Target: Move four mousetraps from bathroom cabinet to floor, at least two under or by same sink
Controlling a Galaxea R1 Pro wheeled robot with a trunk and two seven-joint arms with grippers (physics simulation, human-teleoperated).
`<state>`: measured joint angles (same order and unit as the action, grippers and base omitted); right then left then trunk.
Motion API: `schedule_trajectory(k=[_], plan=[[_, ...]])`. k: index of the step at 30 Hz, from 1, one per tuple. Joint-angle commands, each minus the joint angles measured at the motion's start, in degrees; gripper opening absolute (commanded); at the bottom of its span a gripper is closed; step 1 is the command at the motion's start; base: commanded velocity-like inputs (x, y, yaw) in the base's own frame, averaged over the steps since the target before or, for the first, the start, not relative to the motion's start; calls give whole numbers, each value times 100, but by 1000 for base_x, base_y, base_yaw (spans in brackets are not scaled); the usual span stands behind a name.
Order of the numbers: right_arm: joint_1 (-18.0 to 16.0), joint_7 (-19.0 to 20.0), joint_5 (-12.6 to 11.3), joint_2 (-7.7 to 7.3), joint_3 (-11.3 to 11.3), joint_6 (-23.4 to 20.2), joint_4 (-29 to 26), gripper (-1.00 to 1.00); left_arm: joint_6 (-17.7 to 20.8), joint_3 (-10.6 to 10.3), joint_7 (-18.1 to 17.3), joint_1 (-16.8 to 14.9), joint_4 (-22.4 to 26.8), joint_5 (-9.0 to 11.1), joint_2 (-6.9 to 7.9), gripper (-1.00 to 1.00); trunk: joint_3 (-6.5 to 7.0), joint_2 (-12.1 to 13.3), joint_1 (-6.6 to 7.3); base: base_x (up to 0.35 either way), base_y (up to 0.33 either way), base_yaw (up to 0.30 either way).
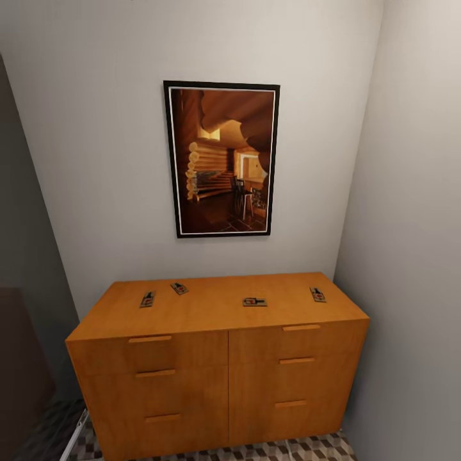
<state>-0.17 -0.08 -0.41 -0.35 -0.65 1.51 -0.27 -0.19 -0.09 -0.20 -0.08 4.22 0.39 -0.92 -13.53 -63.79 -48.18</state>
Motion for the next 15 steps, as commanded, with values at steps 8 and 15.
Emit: schedule_trajectory(k=[8,15], plan=[[-2,-1,-4,0,1,16,1,100,-5,4,0,-1,0,4,-25,100,12,36,22,0,0,0],[-1,-1,-3,0,-4,16,1,100,-2,9,2,-1,0,4,-30,100,137,317,175,0,0,0]])
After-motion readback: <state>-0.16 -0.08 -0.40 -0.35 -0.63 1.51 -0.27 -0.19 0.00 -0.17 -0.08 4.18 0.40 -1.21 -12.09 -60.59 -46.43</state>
